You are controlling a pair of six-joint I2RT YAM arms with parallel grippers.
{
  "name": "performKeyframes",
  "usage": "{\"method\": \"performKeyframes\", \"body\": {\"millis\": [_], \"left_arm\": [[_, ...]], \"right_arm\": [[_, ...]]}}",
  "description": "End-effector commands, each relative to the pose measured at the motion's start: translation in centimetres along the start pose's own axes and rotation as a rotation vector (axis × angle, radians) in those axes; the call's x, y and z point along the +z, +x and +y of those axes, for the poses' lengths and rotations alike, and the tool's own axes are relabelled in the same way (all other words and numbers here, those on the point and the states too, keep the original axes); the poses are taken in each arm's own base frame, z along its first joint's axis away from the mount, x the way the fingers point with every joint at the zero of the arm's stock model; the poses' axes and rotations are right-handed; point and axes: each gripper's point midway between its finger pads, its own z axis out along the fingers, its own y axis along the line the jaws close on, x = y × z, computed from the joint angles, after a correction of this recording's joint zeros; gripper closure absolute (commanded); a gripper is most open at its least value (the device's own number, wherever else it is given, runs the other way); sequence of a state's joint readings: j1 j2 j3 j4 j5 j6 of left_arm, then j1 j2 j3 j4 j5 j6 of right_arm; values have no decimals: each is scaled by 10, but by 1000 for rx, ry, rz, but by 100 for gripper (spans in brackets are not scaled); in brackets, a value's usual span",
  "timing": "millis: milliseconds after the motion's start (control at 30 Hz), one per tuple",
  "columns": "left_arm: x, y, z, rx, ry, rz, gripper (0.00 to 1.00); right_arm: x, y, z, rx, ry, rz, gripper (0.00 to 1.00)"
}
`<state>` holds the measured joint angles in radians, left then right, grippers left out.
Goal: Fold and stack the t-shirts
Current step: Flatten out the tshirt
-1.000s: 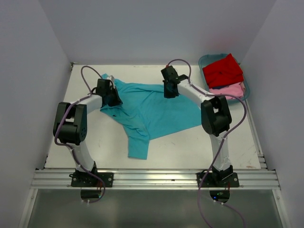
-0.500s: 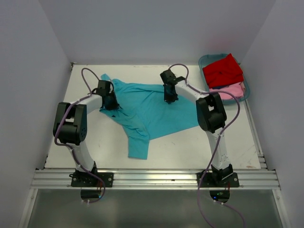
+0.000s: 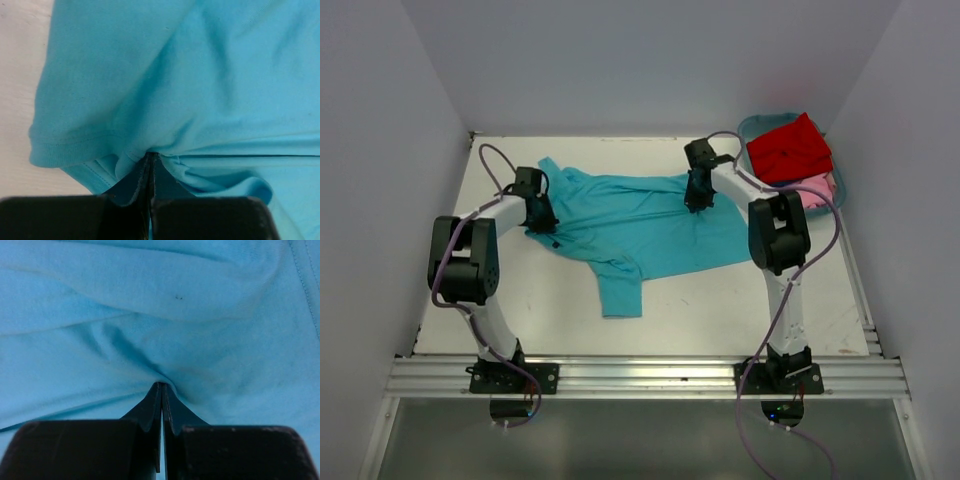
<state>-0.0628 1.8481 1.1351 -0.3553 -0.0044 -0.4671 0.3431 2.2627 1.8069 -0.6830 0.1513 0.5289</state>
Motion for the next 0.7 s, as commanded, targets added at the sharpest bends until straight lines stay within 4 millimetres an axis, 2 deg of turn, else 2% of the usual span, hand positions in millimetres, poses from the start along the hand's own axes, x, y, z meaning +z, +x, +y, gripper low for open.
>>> {"method": "performKeyframes", "body": {"millis": [0, 67, 133, 167, 233, 333, 400, 433, 533, 567, 600, 667], "left_arm": [[6, 12, 44, -1, -142, 81, 100], [8, 3, 39, -5, -112, 64, 100], [6, -6, 39, -2, -122, 45, 100], [3, -17, 37, 3, -125, 29, 100], [-2, -34, 50, -12, -162, 1, 100], [-14, -59, 53, -33, -158, -37, 100], [-26, -78, 42, -36, -91, -86, 100], [-40, -88, 26, -22, -7, -122, 100], [-69, -110, -2, -5, 138, -243, 100], [-91, -121, -16, 7, 216, -315, 98], [-102, -124, -24, 14, 255, -345, 90], [-123, -127, -39, 35, 330, -384, 83]], "right_arm": [[11, 34, -41, -5, 108, 112, 100], [10, 40, -43, -12, 103, 111, 100], [1, 37, -45, -12, 101, 90, 100], [-2, 39, -48, -15, 108, 91, 100], [-13, 34, -52, -22, 122, 68, 100], [-22, 39, -59, -20, 133, 53, 100], [-33, 39, -60, -15, 114, 26, 100], [-36, 38, -62, -16, 120, 15, 100], [-51, 31, -65, -22, 120, -23, 100], [-55, 28, -66, -23, 128, -36, 100], [-61, 24, -64, -23, 112, -55, 100], [-65, 24, -58, -33, 77, -58, 100]]}}
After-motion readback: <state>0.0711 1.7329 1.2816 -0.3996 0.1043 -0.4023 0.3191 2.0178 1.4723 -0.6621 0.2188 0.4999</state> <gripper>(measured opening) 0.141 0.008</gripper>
